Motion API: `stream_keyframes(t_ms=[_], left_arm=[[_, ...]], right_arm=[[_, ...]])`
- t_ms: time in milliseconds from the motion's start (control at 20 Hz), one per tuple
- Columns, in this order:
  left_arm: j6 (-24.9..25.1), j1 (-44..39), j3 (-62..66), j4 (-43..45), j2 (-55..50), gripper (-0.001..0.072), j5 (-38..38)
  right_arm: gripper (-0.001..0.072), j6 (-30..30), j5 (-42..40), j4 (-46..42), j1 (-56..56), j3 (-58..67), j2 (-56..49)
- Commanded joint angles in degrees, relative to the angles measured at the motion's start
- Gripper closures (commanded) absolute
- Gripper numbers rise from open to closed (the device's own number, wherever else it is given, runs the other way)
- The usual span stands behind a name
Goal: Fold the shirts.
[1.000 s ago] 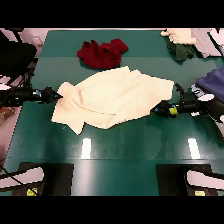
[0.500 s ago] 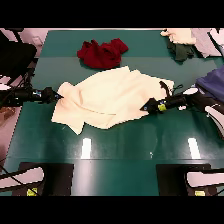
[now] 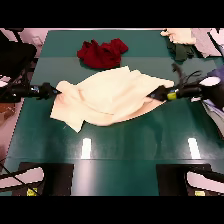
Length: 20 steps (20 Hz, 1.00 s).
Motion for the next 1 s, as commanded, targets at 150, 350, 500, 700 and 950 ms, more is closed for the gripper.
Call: stream_keyframes(t_ms=[150, 350, 500, 700, 950], left_arm=[[-7.5, 0.0, 20.3, -6.0, 2.1, 0.0683, 1.6], [-12.6, 0.0, 39.7, -6.8, 4.8, 0.0683, 4.2], [-15.8, 0.0, 55.9, -6.6, 5.1, 0.0683, 5.6], [-17.7, 0.0, 64.9, -6.6, 9.2, 0.0682, 7.8], [-16.6, 0.0, 64.4, -4.4, 20.6, 0.0682, 6.5]], right_arm=[[0.0695, 2.9, -0.9, 0.5, -7.6, 13.6, 12.0], [0.0695, 4.4, -4.0, 0.5, -12.6, 23.5, 17.2], [0.0694, 5.3, -4.1, 0.5, -16.4, 31.4, 19.7], [0.0695, 7.1, -2.3, 0.5, -19.9, 41.5, 22.3], [0.0694, 9.6, 3.0, -0.2, -26.8, 52.7, 28.6]])
